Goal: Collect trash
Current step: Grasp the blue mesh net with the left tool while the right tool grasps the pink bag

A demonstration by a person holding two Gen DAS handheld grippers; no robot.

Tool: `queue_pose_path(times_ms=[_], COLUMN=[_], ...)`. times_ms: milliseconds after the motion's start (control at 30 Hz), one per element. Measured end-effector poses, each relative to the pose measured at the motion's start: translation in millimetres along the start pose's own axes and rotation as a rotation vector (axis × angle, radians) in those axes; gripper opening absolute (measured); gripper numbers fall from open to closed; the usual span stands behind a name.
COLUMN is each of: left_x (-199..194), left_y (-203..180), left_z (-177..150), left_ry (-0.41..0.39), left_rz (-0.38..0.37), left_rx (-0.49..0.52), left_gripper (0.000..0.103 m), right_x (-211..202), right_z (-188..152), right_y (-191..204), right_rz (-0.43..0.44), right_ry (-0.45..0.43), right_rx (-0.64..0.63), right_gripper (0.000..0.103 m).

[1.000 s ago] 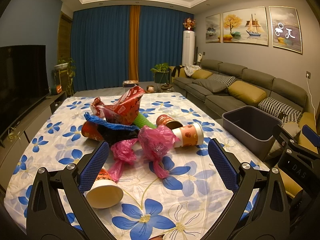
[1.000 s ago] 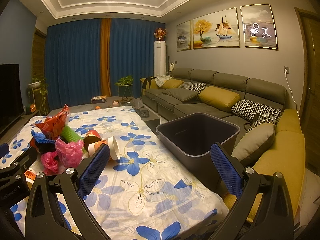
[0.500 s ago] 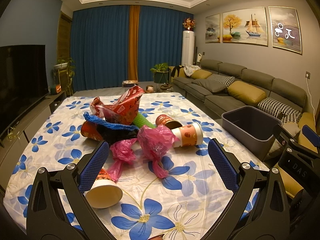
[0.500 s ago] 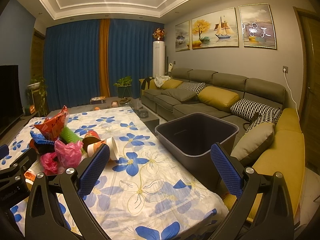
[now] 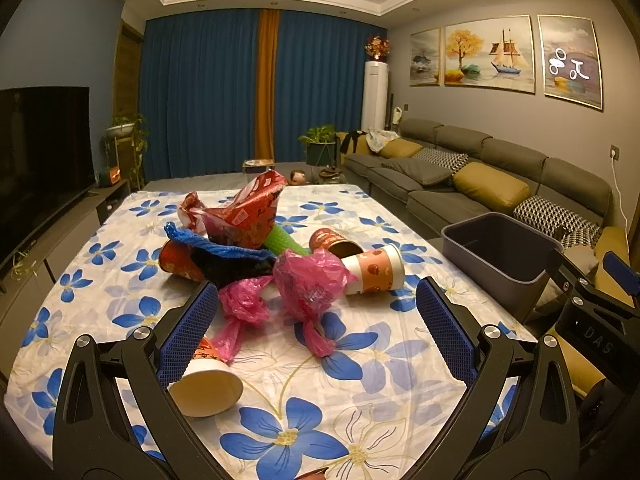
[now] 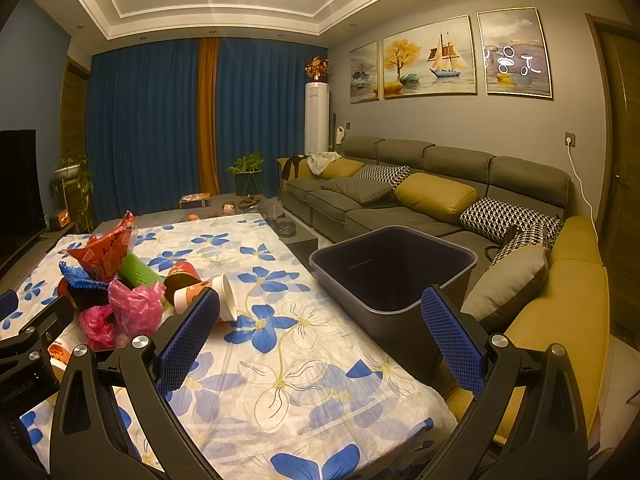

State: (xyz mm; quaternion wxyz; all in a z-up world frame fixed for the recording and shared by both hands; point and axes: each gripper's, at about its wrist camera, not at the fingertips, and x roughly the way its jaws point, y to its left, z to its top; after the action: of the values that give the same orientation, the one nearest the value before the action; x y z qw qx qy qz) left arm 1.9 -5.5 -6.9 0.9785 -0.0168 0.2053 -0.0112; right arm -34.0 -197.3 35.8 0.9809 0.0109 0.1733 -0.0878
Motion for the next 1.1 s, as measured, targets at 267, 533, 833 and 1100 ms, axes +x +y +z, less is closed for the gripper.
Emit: queue_pose_path(times_ms=[267,533,833,1100], left_x=[7,10,18,26], left_y=[15,46,92,116], left_z=[0,1,6,14], left_ry=[0.003,-0.001,-0.009,-0.045], left_rz=[0.023,0.098,0.184,0.240], left_rx=[-0.030,-0.068,-0.135,-0.142], left_gripper=[0.098,0.098,0.098,0.098], right_x=[4,20,45,76], right_z=[0,-1,-2,-12], right_y=[3,28,77,126], right_rz=[0.009,0.078,0.248,0.390], right_ry=[0.005,0.012,0.028,0.091], right_rx=[-0.004,-0.035,-0.067,-0.095], right_gripper=[0.098,0.098,0.098,0.097])
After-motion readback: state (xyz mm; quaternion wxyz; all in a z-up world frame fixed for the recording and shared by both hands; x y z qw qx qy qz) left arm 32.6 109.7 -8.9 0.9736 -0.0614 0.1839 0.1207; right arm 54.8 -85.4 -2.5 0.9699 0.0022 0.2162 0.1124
